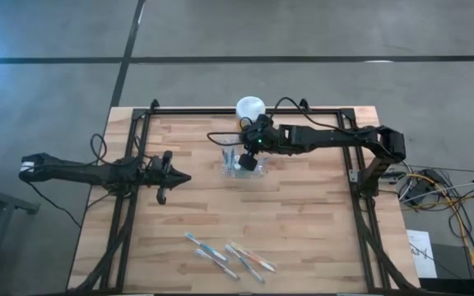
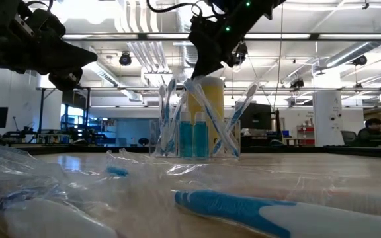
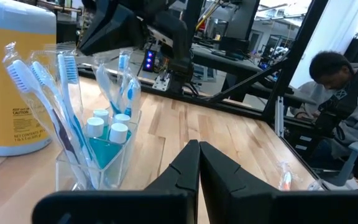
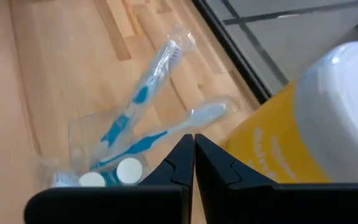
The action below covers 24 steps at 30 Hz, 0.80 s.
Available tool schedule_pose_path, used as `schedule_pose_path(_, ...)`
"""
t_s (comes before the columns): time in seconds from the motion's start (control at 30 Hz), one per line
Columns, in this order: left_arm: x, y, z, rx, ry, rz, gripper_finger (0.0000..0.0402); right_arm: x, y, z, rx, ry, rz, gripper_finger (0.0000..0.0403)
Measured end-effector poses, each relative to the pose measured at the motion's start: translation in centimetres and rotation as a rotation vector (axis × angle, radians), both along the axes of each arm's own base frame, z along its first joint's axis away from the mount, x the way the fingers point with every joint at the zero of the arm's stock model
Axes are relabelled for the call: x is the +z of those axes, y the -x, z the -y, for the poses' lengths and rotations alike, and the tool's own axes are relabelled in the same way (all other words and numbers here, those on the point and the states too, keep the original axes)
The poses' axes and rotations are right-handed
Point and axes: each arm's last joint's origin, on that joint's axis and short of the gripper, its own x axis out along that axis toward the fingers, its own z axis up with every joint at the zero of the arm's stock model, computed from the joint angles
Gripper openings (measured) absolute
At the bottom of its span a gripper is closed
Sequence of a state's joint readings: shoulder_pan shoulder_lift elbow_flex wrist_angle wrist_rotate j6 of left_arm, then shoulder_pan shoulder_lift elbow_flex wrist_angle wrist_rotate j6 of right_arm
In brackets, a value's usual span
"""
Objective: Pick & Place toothbrushing station
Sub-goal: Put the blue toothbrush into the transparent organizer
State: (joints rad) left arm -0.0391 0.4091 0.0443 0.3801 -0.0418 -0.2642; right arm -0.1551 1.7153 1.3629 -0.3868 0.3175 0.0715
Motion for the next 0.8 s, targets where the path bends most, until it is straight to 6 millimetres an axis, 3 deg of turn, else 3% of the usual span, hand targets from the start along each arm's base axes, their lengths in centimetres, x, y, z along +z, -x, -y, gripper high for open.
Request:
schedule_pose_path(0.33,0.0,0.0,0.0,0.0,0.001,0.0,0.0014,3.4,1.9,-1.7,0.012,0.034,0.068,0.0009)
schedule_pose_path(0.43,0.0,0.0,0.0,0.0,0.001,0.0,0.0014,3.6,2.7,-2.4,0.045,0.001,0.044,0.0022)
schedule_pose_path(0.63,0.0,0.0,0.0,0.0,0.004,0.001,0.0014,1.0,3.1,-2.5,0.05,-0.088,-0.022,0.0098)
schedule_pose_path(0.8,0.1,0.0,0.0,0.001,0.011,0.009,0.0014,0.1,3.0,-1.8,-0.005,-0.106,-0.001,0.017)
